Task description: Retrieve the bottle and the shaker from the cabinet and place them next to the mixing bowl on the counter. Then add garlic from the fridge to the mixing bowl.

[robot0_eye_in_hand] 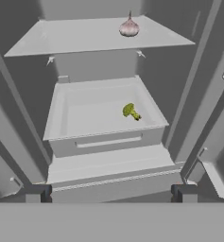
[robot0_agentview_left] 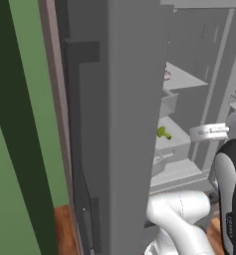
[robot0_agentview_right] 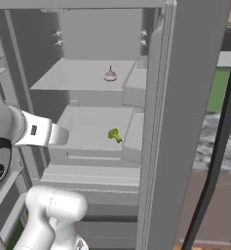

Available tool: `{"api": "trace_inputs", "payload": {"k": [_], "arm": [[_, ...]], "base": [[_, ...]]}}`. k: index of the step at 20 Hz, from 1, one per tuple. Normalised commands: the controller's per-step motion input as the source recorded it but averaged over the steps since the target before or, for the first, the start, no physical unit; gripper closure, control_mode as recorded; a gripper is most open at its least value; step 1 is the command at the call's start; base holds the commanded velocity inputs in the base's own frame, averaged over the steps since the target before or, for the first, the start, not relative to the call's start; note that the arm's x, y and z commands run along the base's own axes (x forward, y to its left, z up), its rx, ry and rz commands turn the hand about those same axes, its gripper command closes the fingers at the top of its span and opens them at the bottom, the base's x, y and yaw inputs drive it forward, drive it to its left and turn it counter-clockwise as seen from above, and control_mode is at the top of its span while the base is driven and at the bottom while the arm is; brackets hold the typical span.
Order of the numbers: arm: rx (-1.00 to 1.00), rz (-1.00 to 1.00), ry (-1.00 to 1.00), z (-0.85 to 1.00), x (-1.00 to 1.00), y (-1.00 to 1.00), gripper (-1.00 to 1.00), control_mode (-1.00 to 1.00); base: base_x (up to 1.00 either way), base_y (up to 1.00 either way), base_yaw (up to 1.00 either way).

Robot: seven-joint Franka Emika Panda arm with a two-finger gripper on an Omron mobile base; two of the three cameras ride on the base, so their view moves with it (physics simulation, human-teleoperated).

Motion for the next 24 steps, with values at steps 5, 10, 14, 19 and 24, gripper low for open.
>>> {"api": "trace_inputs", "payload": {"k": [5,10,14,19,24], "arm": [[0.00,0.00,0.00,0.00,0.00,0.00,-1.00,1.00],[0.00,0.00,0.00,0.00,0.00,0.00,-1.00,1.00],[0.00,0.00,0.00,0.00,0.00,0.00,-1.00,1.00],[0.00,0.00,0.00,0.00,0.00,0.00,-1.00,1.00],[0.00,0.00,0.00,0.00,0.00,0.00,-1.00,1.00]], "base": [[0.62,-0.09,0.13],[0.69,-0.11,0.09],[0.64,-0.10,0.10],[0.65,-0.10,0.18],[0.07,0.00,0.03]]}}
